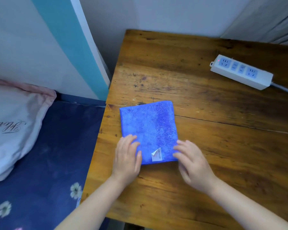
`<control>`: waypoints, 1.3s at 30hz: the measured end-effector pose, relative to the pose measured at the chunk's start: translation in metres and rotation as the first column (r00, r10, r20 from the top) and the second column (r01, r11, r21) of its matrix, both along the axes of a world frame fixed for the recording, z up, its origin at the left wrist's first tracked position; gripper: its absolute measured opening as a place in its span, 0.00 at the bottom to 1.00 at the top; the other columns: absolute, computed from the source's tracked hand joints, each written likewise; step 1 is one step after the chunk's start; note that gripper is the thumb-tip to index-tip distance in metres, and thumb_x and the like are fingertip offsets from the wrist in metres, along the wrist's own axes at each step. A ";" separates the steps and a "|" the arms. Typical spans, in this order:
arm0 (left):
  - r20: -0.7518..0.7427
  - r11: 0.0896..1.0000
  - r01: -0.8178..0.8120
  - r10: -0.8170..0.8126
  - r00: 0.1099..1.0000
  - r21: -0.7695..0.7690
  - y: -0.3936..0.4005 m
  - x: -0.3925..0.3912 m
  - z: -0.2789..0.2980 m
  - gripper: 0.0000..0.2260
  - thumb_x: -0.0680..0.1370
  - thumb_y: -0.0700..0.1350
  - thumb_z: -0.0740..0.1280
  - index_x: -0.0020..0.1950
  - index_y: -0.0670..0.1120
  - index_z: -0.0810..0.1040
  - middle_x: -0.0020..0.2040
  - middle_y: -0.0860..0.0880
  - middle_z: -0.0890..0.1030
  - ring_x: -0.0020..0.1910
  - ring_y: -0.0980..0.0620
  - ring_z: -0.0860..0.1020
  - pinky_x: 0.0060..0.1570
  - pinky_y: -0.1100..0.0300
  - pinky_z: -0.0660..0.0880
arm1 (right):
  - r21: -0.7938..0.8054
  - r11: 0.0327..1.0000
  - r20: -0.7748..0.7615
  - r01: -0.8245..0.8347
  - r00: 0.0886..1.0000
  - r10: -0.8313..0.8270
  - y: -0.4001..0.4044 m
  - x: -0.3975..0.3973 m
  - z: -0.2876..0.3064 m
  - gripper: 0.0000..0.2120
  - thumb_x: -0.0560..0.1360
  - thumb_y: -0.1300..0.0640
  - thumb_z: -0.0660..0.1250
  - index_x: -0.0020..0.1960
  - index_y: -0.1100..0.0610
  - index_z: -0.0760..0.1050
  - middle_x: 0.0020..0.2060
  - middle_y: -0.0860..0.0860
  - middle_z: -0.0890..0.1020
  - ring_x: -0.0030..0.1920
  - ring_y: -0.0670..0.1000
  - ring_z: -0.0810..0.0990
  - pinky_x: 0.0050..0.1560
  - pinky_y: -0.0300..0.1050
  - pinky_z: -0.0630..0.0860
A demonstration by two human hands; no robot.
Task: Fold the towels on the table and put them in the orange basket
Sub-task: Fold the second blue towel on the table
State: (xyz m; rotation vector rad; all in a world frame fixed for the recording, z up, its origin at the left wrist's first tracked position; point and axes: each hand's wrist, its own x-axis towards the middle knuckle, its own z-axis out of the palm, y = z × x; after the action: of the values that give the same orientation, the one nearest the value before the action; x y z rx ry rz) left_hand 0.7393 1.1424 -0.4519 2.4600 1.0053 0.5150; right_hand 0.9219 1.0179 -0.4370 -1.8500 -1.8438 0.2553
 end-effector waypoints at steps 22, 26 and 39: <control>-0.561 0.908 0.391 -0.248 0.790 0.150 0.002 -0.012 -0.001 0.13 0.60 0.39 0.72 0.42 0.38 0.85 0.43 0.41 0.86 0.42 0.44 0.85 0.38 0.56 0.81 | -0.294 0.932 0.544 -0.214 0.764 0.347 0.038 -0.016 -0.015 0.33 0.42 0.54 0.83 0.46 0.58 0.84 0.46 0.53 0.86 0.45 0.54 0.85 0.38 0.55 0.81; -0.615 0.928 0.371 -0.266 0.742 0.047 -0.004 -0.014 0.000 0.28 0.48 0.51 0.82 0.44 0.39 0.85 0.45 0.43 0.86 0.44 0.47 0.85 0.40 0.57 0.81 | -0.243 0.947 0.565 -0.209 0.763 0.313 0.037 -0.018 -0.021 0.25 0.49 0.54 0.80 0.46 0.57 0.84 0.46 0.51 0.86 0.46 0.53 0.85 0.39 0.54 0.82; -0.384 0.948 0.296 -0.232 0.894 0.118 -0.003 -0.012 0.025 0.15 0.64 0.41 0.53 0.43 0.45 0.78 0.34 0.49 0.84 0.31 0.52 0.83 0.26 0.65 0.76 | -0.297 0.917 0.206 -0.266 0.920 0.333 0.053 0.016 0.031 0.17 0.55 0.66 0.72 0.44 0.60 0.81 0.41 0.53 0.86 0.36 0.54 0.85 0.22 0.40 0.75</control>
State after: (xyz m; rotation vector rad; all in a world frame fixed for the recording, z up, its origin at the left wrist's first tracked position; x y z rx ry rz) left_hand 0.7268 1.1390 -0.4265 2.8632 0.7571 0.0512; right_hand 0.9382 1.0712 -0.4065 -1.8280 -2.3789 0.4079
